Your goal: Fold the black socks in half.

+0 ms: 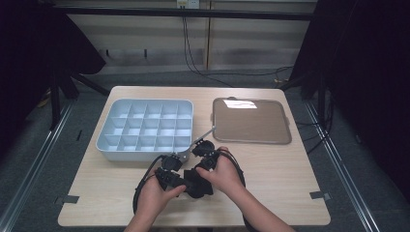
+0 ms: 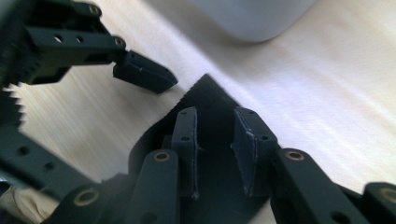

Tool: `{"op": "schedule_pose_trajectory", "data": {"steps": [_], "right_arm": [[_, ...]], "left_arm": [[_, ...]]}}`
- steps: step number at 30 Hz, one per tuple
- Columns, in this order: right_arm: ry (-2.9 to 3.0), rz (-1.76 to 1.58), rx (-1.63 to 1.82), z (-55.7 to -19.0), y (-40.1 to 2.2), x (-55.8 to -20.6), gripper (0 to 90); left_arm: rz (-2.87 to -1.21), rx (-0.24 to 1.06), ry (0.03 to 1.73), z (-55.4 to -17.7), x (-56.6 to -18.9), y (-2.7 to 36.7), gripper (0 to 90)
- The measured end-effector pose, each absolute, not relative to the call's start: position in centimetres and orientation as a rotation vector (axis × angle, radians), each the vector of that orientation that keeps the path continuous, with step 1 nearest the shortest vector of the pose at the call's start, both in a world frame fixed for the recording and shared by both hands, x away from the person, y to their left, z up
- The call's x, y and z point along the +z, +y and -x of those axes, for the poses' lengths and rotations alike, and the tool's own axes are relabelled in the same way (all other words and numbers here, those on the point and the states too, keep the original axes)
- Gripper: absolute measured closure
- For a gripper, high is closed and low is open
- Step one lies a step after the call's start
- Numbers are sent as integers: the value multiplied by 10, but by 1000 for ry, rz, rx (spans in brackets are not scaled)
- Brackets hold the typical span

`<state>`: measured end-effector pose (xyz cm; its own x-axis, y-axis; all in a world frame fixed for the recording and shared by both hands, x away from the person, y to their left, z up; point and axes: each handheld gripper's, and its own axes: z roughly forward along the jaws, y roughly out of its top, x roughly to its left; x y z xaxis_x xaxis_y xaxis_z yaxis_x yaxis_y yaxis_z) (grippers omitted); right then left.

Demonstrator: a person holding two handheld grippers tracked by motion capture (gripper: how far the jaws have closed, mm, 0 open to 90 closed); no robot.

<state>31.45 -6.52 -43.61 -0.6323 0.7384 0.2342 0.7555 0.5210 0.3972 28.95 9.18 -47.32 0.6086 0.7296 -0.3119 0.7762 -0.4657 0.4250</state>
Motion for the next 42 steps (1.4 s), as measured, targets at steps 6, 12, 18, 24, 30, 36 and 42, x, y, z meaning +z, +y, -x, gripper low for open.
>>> {"op": "schedule_pose_trajectory", "data": {"steps": [6, 12, 18, 24, 30, 36, 42], "right_arm": [[-2743, 1310, -678, -309, -81, -423, 835], [-2752, 1301, -616, -304, -83, -442, 831], [-2732, 1306, -615, -304, -82, -451, 835], [-2731, 1294, -629, -302, -81, -452, 812], [-2729, 1267, -649, -294, -88, -444, 829], [-2760, 1227, -593, -284, -84, -461, 835], [-2759, 1229, -628, -282, -89, -452, 812]], "left_arm": [[-2305, -127, 1196, -290, -473, 92, 242], [-2289, -130, 1198, -291, -468, 94, 261], [-2264, -103, 1198, -293, -460, 95, 258], [-2287, -110, 1232, -294, -473, 91, 246], [-2291, -122, 1253, -296, -476, 91, 269], [-2305, -95, 1245, -295, -476, 90, 282], [-2313, -100, 1248, -295, -475, 90, 289]]}}
